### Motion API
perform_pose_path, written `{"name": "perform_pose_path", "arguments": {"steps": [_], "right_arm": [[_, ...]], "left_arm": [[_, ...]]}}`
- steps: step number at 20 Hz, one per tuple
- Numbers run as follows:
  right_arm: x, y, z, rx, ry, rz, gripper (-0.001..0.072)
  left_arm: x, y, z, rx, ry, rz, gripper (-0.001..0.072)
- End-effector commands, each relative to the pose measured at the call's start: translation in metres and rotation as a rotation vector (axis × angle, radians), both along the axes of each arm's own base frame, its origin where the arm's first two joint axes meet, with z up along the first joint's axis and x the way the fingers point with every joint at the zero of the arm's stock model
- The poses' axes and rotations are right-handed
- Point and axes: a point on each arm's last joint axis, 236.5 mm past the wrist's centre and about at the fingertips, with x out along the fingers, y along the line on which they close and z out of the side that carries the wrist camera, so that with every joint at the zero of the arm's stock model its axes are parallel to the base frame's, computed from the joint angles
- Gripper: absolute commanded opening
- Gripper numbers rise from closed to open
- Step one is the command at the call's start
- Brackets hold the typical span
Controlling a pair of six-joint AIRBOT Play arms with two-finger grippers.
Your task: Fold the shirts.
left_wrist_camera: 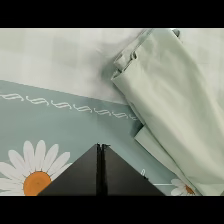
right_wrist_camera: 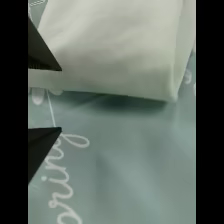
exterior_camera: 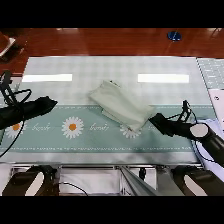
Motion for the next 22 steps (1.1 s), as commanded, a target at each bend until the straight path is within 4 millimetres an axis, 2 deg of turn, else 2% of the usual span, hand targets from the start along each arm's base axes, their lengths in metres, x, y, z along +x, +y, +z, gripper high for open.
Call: {"name": "perform_pose_path", "arguments": {"steps": [1, 4, 7, 8, 9, 11, 12, 13, 17, 19, 22], "right_arm": [[0.012, 0.013, -0.017, 0.055, 0.027, -0.017, 0.0406], [0.030, 0.030, -0.020, 0.107, 0.048, 0.031, 0.0406], [0.032, 0.053, -0.034, 0.148, 0.121, 0.122, 0.0406], [0.031, 0.064, -0.037, 0.157, 0.134, 0.170, 0.0384], [0.032, 0.075, -0.037, 0.167, 0.137, 0.207, 0.0311], [0.043, 0.095, -0.028, 0.177, 0.097, 0.262, 0.0267], [0.053, 0.102, -0.020, 0.165, 0.053, 0.288, 0.0165], [0.064, 0.107, -0.011, 0.146, -0.002, 0.317, 0.0016], [0.098, 0.121, 0.026, 0.136, -0.124, 0.373, 0.0022], [0.112, 0.126, 0.051, 0.126, -0.186, 0.424, 0.0021], [0.144, 0.124, 0.122, 0.120, -0.339, 0.485, 0.0021]], "left_arm": [[0.002, -0.002, -0.003, -0.005, 0.009, -0.003, 0.0019], [0.006, 0.000, -0.006, -0.005, 0.008, 0.009, 0.0019], [0.008, 0.000, -0.011, -0.005, 0.025, 0.010, 0.0019], [0.008, 0.000, -0.013, -0.006, 0.031, 0.010, 0.0019], [0.009, 0.000, -0.015, -0.006, 0.036, 0.010, 0.0019], [0.009, 0.000, -0.017, -0.006, 0.044, 0.010, 0.0019], [0.009, 0.000, -0.018, -0.006, 0.046, 0.011, 0.0019], [0.009, 0.000, -0.018, -0.006, 0.047, 0.011, 0.0019], [0.009, 0.000, -0.018, -0.007, 0.048, 0.011, 0.0019], [0.009, 0.000, -0.018, -0.006, 0.047, 0.010, 0.0019], [0.009, 0.000, -0.018, -0.007, 0.048, 0.010, 0.0019]]}}
